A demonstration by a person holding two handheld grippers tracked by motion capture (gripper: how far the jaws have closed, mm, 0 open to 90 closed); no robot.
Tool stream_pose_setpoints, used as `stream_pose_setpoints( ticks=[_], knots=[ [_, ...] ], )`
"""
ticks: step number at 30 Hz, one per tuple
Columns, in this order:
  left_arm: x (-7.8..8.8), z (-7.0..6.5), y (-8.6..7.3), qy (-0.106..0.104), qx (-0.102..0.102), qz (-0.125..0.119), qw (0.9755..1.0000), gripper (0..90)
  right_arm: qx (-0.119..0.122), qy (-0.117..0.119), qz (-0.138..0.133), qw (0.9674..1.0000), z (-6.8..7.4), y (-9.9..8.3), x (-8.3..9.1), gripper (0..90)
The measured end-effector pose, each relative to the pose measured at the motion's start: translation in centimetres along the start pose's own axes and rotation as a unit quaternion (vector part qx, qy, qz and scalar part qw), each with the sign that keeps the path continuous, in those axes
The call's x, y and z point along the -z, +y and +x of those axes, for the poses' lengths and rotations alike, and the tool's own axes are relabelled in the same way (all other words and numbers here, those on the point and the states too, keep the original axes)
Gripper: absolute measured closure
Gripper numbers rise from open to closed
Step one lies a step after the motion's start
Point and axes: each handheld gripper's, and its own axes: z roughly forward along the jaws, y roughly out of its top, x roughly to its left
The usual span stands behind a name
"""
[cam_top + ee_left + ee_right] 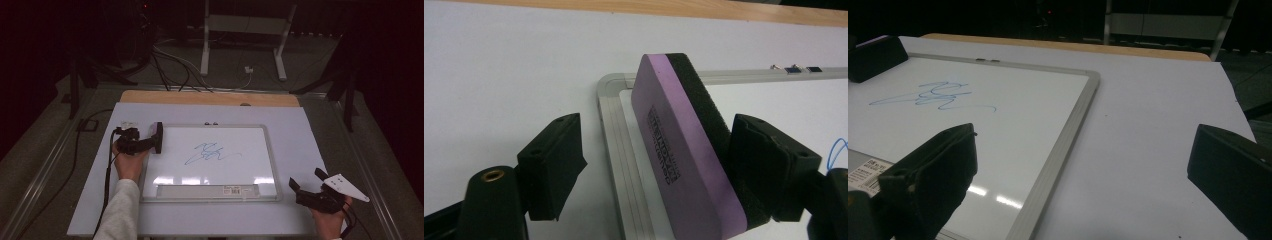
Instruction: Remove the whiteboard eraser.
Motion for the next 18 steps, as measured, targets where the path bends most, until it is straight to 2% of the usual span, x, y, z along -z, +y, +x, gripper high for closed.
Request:
stream_pose_setpoints(
  ticks=[4,6,7,13,18],
  knots=[
    [0.24,0.22,0.04,0.000,0.007,-0.003,1.0000,25.0,0.000,0.000,-0.001,1.0000,0.00,0.00,0.03,0.1],
    [0.27,0.21,0.03,-0.001,0.004,-0.001,1.0000,27.6,0.001,0.001,0.000,1.0000,0.00,0.00,0.00,0.1],
    [0.20,0.17,-0.01,-0.005,0.000,0.001,1.0000,30.2,0.001,0.000,0.000,1.0000,0.02,-0.01,-0.01,0.1],
    [0.04,-0.08,-0.04,-0.023,0.009,0.004,0.9997,41.3,0.002,0.001,0.002,1.0000,0.12,0.00,-0.05,0.0],
    [-0.07,-0.19,-0.02,-0.039,0.013,0.007,0.9991,43.1,0.002,0.002,0.002,1.0000,0.10,-0.01,-0.09,0.1]
  ],
)
